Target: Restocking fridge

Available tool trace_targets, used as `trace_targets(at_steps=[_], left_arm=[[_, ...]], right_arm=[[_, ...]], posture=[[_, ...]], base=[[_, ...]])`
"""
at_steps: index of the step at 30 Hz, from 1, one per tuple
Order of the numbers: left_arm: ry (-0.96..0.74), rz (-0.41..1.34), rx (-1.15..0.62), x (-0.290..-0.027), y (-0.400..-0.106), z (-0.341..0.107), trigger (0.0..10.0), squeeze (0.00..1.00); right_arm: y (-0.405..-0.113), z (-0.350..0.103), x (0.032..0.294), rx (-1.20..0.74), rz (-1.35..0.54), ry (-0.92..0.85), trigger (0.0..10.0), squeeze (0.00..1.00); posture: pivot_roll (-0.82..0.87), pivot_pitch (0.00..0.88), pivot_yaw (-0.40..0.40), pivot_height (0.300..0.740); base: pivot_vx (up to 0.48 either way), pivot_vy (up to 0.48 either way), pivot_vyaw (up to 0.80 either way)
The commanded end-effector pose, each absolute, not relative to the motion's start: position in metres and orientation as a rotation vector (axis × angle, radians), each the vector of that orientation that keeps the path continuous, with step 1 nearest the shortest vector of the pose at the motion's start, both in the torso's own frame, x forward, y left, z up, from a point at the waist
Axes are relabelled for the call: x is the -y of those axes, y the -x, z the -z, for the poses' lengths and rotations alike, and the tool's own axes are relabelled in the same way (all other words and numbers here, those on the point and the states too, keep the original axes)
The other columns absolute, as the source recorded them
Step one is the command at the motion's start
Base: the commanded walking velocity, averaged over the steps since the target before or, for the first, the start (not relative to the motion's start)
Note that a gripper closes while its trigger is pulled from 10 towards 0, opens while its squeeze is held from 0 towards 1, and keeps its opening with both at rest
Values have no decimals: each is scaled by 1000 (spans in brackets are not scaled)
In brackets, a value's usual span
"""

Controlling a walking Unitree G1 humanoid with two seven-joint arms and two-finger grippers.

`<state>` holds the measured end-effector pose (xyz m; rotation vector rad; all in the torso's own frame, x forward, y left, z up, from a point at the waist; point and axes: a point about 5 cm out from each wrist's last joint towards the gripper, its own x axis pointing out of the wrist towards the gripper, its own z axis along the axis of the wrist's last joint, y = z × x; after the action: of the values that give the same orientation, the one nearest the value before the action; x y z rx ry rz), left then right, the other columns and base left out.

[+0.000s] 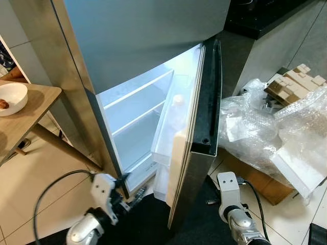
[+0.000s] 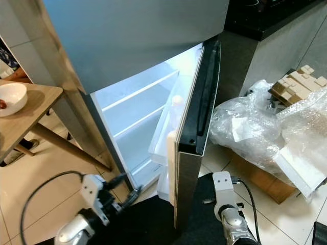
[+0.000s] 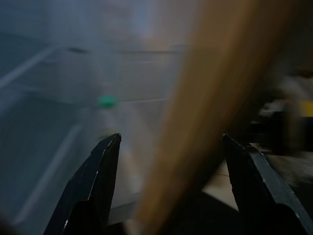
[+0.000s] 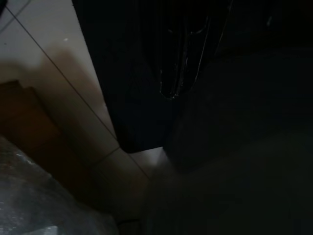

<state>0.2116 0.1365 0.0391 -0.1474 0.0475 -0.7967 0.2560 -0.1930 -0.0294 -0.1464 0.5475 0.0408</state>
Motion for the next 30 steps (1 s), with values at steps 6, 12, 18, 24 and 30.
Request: trace_targets(at_steps=[6, 12, 18, 24, 30], left_arm=[[212, 1028, -139, -127, -200, -52, 10000, 0], [202, 1079, -154, -125, -201, -61, 10000, 0], [195, 1093, -170, -126, -201, -65, 10000, 0], [173, 1073, -180, -135, -200, -71, 10000, 0], [165, 1061, -209, -146, -197, -74, 10000, 0]], right_arm=[[-261, 25, 188, -505, -40, 72, 10000, 0], [-266, 21, 167, -468, -159, -4, 10000, 0], [-273, 14, 145, -435, -259, -38, 10000, 0], [-287, -1, 107, -381, -403, -67, 10000, 0], [-293, -13, 72, -353, -539, -69, 10000, 0]], posture=[[-58, 102, 22, 719], [-68, 90, 33, 719], [-69, 86, 34, 719], [-57, 87, 24, 719], [-53, 88, 20, 719]], base=[[0, 0, 0], [0, 0, 0], [0, 0, 0], [0, 0, 0], [0, 0, 0]])
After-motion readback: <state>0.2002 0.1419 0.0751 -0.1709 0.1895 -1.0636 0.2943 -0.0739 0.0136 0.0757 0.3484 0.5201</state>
